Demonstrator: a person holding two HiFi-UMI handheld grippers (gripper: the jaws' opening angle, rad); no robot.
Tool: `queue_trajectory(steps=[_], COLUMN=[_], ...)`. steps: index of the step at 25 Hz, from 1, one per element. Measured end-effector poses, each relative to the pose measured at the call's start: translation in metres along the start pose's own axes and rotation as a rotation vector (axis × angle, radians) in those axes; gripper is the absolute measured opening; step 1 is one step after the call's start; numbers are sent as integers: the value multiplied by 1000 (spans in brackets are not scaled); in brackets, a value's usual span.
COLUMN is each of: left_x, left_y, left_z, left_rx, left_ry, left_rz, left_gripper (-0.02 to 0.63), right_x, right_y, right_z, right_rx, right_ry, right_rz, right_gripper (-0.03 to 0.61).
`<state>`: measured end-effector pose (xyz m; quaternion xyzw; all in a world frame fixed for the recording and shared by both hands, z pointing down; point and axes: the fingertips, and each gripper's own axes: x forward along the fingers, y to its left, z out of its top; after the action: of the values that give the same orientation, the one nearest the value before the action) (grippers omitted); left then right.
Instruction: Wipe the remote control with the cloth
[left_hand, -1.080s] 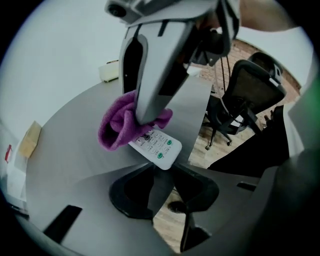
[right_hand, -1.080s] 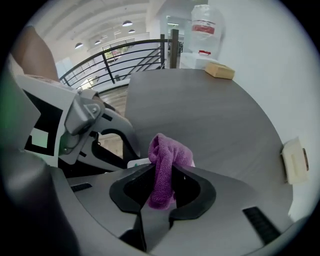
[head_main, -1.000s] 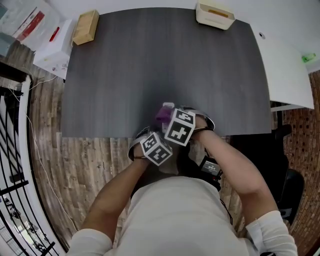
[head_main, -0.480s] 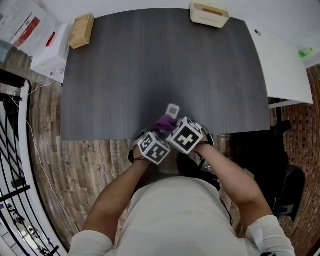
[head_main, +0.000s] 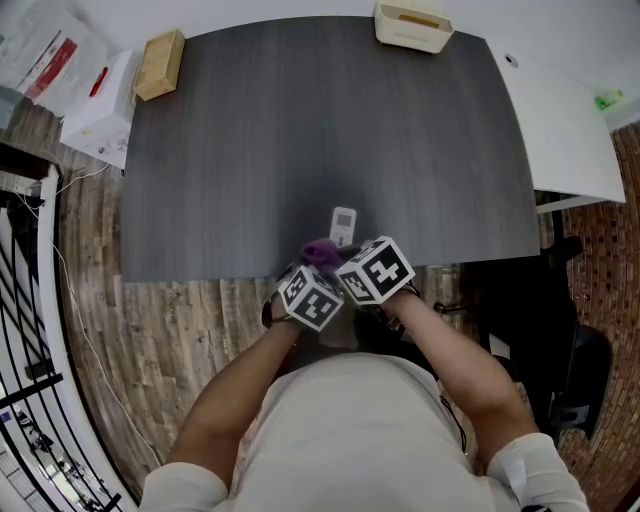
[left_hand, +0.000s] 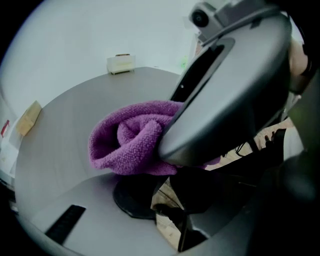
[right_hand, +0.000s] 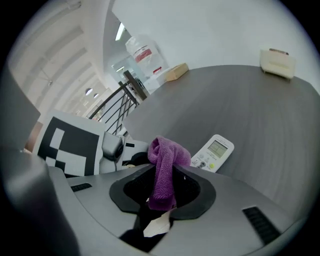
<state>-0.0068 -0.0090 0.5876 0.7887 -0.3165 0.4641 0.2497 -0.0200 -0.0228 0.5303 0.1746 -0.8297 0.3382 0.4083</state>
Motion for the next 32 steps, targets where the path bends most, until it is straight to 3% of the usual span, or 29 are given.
queue_trajectory(steps=[5,8,11,14,17,21,24,28,32], left_x=[-8,-23,-38,-49,-48,-27,-6,14,19], left_y=[0,14,57,99,104,68,46,35,30], left_z=[3,1,3,33,83,126,122,100,95], left_rx=[0,-12,-92,-138,-70,82,178,251,294], left_ry=[-32,-66,-109,-170,-224,-224,-149,-61,-57], left_rz=[-41,-53,8,72,47,-89,-137,-142,-133], left_gripper=[81,81,77,59,34,8,5,5,5], right_x=[-18,-38,-42,-32,-17,-5,-2,-9,-15], right_y=[-6,-22,-31,-10,15,28,20,9,3], right_z=[8,7,-10,-27,-32,-25,-28,-35,-39], right_rx=[48,91,119,106,93,123,205,310,370], right_ry=[-88,-148,-126,-70,-38,-52,-65,-115,-149], right_rz=[26,-21,-43,40,124,192,208,241,254], right_gripper=[106,106,106,106,106,106,106,106,106])
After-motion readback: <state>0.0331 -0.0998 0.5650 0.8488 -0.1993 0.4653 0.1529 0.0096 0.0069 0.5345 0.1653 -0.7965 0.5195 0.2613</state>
